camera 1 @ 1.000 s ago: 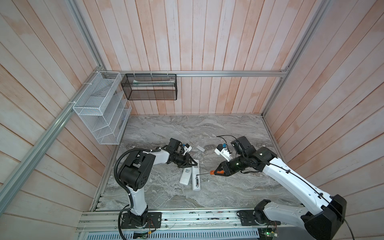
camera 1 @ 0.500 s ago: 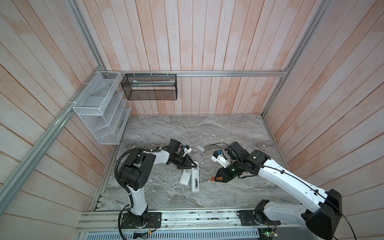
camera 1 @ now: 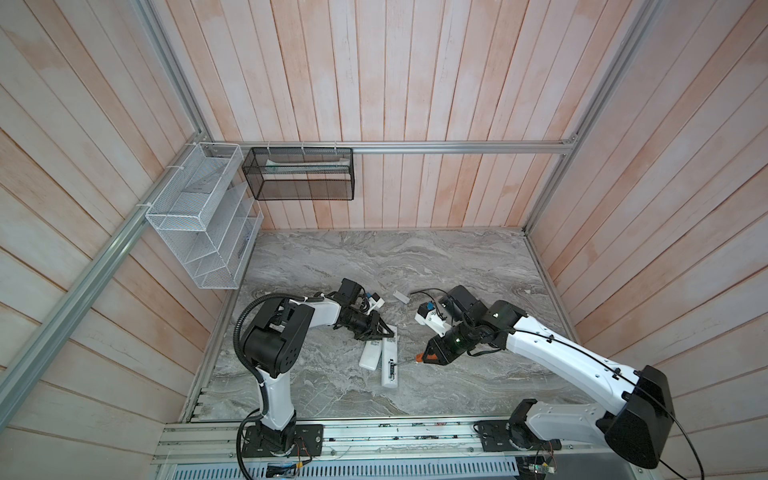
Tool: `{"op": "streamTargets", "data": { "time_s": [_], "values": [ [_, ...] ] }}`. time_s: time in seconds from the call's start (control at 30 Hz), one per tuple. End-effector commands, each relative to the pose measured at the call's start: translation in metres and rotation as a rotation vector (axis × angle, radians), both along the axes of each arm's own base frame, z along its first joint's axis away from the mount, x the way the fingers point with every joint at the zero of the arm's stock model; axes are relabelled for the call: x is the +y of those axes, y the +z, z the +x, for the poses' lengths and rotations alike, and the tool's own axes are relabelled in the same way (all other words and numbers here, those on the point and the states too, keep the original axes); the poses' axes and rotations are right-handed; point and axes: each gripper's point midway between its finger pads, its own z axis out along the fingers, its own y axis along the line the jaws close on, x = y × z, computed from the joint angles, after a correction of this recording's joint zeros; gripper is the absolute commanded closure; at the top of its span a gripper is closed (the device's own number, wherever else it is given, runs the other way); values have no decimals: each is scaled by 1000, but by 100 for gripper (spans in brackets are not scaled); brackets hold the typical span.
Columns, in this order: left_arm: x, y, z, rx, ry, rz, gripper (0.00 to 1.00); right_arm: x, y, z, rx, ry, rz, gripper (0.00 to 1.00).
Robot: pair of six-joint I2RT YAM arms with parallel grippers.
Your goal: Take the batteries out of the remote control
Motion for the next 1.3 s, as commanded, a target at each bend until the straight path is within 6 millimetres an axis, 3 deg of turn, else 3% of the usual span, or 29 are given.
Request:
{"op": "streamTargets", "data": {
  "time_s": [0.0, 0.43, 0.83, 1.07, 1.27],
  "values": [
    [0, -7, 5, -43, -23, 20, 100, -1, -9, -1, -20, 22, -26, 100],
    [0, -10, 6, -32, -28, 30, 100, 0, -29, -12, -14, 77, -92, 100],
    [1, -15, 3, -2, -29, 41, 100, 19, -26, -14, -33, 105, -15, 100],
    [-3, -2, 19, -22, 0, 56, 100, 24, -14, -8, -62, 88, 15, 100],
    [-6, 18, 46, -77, 41, 99, 100, 9, -5, 9, -108, 13, -24, 100]
  ]
}}
